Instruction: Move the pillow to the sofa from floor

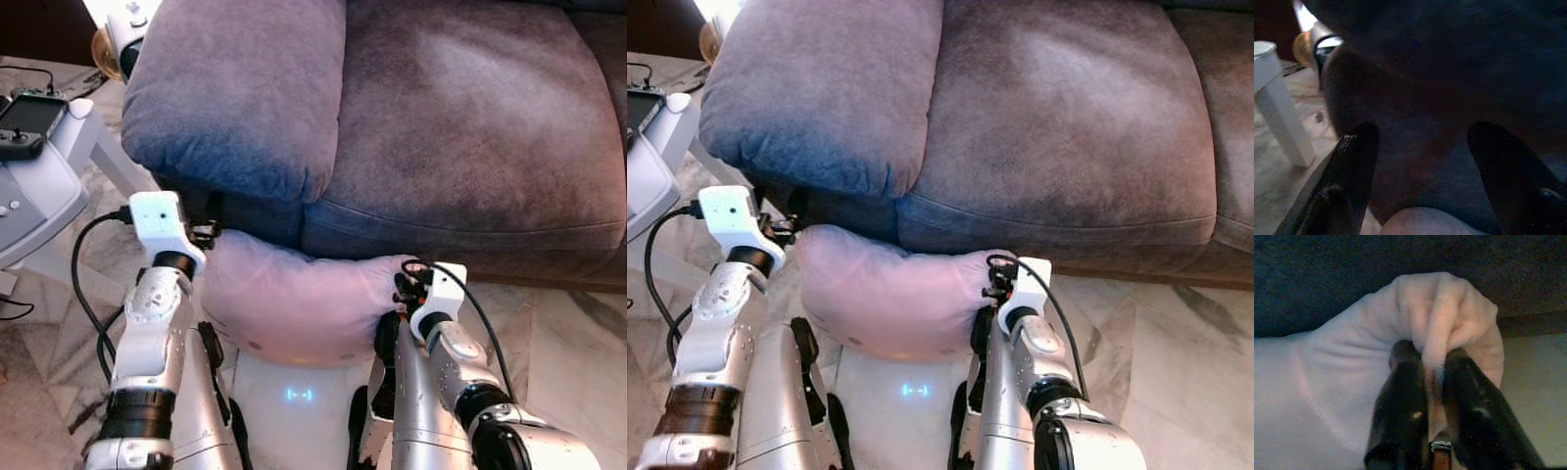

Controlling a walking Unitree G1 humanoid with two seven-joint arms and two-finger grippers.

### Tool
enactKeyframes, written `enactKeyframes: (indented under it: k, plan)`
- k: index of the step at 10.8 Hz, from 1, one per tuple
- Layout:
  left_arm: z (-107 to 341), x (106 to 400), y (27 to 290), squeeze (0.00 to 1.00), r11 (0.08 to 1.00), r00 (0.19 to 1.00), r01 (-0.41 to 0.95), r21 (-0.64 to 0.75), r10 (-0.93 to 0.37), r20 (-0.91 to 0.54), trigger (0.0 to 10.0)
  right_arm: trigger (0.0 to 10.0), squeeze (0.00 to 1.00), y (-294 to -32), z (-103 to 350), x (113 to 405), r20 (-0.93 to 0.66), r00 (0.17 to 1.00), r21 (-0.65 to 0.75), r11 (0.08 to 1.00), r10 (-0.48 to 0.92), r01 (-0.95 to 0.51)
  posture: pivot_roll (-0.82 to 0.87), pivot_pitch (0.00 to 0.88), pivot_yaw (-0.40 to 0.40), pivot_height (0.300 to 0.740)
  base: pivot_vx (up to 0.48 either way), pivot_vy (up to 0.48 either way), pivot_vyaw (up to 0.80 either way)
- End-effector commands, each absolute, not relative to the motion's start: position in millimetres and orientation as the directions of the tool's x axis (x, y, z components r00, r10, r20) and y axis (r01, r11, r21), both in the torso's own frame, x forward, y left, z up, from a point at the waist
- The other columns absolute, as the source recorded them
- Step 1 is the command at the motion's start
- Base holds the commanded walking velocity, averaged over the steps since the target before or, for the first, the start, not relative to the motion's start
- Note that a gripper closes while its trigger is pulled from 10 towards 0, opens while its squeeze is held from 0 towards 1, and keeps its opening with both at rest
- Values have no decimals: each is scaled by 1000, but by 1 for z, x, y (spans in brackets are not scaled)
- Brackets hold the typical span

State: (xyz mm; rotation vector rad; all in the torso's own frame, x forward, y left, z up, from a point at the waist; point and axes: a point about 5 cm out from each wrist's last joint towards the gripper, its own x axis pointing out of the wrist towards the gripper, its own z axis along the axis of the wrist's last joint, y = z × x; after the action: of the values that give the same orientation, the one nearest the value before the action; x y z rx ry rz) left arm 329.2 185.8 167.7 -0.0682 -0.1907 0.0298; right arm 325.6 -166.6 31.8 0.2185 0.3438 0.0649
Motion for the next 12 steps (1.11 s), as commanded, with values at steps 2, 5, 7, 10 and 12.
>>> enactKeyframes:
  k: [2, 5, 7, 10, 12]
  plan:
    - [143, 333, 207, 0, 989, 989, -138, -55, 141, 48, 10000, 471, 0, -170, 26, 322, -364, 928, 205, 979, 76, 1, 156, 250, -73, 473, 0, 0, 0]
    - [110, 337, 224, 1000, 972, 972, -198, -128, 178, -153, 10000, 10000, 0, -182, 16, 311, -395, 918, 197, 979, 41, 41, 133, 225, -79, 473, 0, 0, 0]
    - [92, 342, 212, 1000, 968, 967, -127, -217, 73, -242, 10000, 10000, 0, -187, 12, 307, -408, 912, 185, 982, 36, 45, 107, 228, -89, 473, 0, 0, 0]
    - [80, 347, 200, 1000, 919, 963, -98, -381, -10, -271, 10000, 10000, 0, -191, 12, 306, -403, 915, 192, 980, 33, 49, 72, 238, -103, 473, 0, 0, 0]
    - [79, 350, 194, 1000, 914, 962, -84, -396, -29, -271, 10000, 10000, 0, -190, 14, 307, -394, 918, 196, 980, 42, 39, 61, 242, -114, 473, 0, 0, 0]
